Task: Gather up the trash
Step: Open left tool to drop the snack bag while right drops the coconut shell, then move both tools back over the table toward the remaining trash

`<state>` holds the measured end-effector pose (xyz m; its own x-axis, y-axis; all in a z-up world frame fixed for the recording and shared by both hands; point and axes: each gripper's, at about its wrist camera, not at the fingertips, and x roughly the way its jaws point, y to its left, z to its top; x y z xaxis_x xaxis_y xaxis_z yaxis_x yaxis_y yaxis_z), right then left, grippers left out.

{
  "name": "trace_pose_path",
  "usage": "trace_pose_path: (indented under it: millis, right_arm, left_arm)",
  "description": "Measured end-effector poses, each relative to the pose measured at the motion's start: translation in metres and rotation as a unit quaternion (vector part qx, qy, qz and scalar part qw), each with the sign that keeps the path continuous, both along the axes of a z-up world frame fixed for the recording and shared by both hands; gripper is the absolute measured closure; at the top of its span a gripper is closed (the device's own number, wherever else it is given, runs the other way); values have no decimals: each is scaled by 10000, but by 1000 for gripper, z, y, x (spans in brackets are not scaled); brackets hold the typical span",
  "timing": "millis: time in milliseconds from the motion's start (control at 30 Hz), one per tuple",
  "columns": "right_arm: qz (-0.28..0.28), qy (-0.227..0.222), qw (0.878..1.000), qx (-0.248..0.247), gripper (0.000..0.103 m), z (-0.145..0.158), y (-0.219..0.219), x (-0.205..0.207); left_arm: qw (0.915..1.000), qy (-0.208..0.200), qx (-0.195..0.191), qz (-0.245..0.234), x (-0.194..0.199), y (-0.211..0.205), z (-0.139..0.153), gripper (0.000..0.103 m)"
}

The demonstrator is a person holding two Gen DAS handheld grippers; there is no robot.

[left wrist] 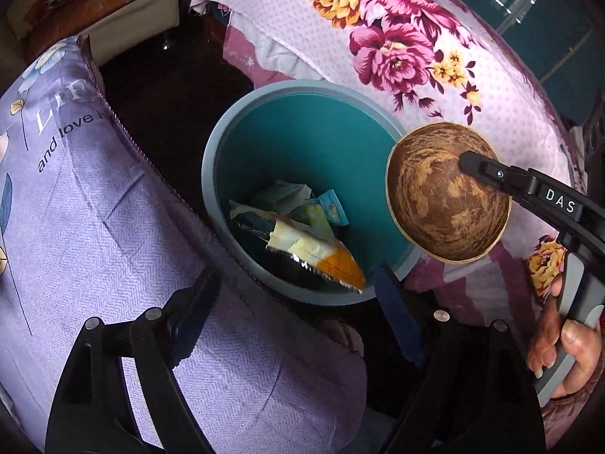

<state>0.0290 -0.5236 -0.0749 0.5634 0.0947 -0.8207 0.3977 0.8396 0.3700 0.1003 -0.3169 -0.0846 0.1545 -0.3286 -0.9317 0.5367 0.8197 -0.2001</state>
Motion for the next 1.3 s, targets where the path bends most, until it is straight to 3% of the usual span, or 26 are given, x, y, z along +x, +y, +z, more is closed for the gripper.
trace_pose_path:
  millis: [533, 800, 1167, 1233, 1267, 1300]
  right_arm:
    - [-87, 317, 9987, -400, 89, -15, 1, -1]
    - [-127, 554, 9977, -359, 88, -34, 1, 0]
    - [-67, 589, 9977, -332, 87, -30, 7, 2]
    - [-47, 571, 9978, -319, 71, -27, 9, 2]
    - [-30, 559, 9979, -336, 54, -24, 11, 2]
    - [-7, 532, 9979, -375, 46, -21, 14, 2]
  left_arm:
    - [9998, 21, -191, 109, -7, 17, 8, 16]
    - [9995, 44, -258, 193, -10, 29, 12, 15]
    - [9988, 34, -339, 364, -8, 44, 16, 15]
    - [9986, 30, -346, 390, -9, 48, 17, 14]
    - [9985, 30, -359, 403, -10, 50, 17, 14]
    - [9984, 31, -378, 416, -11, 52, 18, 14]
